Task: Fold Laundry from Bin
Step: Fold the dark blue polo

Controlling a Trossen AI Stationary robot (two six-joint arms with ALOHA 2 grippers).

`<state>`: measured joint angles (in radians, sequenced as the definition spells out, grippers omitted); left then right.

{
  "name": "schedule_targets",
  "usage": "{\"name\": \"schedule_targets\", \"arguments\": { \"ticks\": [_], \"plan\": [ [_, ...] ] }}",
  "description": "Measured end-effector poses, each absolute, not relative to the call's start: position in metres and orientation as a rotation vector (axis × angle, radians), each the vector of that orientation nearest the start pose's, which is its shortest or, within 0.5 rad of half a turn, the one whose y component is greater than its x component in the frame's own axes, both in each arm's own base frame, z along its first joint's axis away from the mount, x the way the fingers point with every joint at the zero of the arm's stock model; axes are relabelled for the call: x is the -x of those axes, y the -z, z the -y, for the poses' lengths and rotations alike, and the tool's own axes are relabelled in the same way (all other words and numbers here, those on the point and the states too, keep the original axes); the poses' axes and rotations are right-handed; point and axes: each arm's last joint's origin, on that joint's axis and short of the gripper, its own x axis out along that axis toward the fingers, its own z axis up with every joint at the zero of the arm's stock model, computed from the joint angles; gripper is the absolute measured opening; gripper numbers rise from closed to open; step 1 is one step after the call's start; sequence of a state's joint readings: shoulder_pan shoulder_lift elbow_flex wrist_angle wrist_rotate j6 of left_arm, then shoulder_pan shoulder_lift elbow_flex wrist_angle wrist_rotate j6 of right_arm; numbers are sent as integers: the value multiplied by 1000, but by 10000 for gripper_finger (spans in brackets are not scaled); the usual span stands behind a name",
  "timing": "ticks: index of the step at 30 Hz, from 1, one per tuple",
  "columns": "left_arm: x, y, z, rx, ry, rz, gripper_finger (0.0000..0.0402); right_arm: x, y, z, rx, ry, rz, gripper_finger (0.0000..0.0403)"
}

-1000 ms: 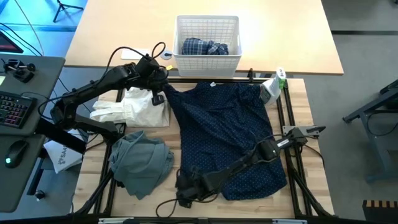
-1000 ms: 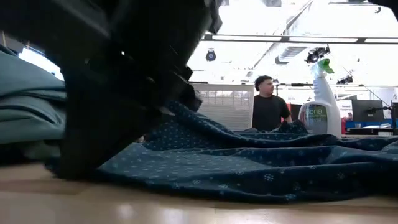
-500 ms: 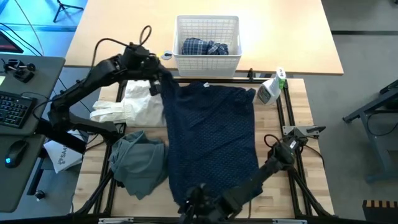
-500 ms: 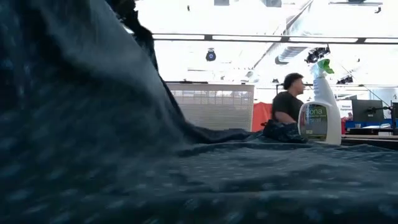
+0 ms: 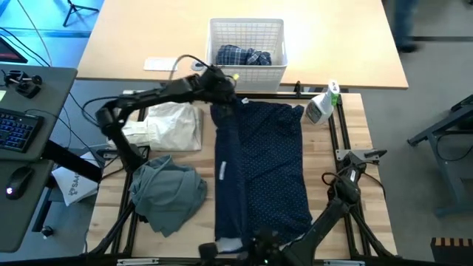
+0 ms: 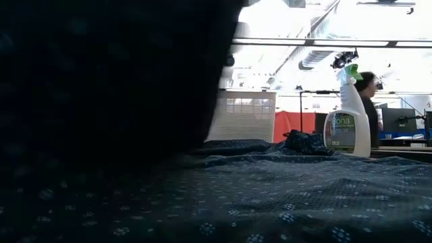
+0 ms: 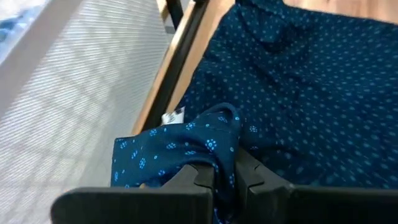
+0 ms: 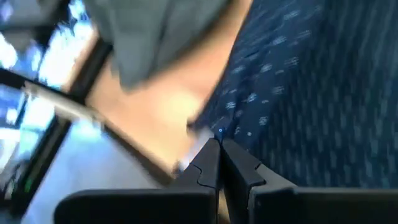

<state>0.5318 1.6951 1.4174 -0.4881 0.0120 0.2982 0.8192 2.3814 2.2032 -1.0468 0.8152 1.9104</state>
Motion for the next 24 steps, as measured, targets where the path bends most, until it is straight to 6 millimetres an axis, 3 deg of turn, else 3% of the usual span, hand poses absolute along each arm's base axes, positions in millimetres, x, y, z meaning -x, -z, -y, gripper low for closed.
{"name": "schedule_targets", "arguments": {
  "ticks": [6, 10, 16, 24],
  "plan": [
    [-352, -247, -201, -48, -434, -829, 0, -340, -214, -352, -961, 666, -872, 0],
    [-361, -230, -206, -19, -460, -824, 1, -322, -212, -356, -903, 711, -975, 0],
    [-364, -225, -208, -13, -453, -816, 32, -312, -215, -359, -869, 711, -1011, 0],
    [-360, -227, -214, 19, -460, -824, 115, -303, -206, -356, -787, 759, -1036, 0]
  ]
}}
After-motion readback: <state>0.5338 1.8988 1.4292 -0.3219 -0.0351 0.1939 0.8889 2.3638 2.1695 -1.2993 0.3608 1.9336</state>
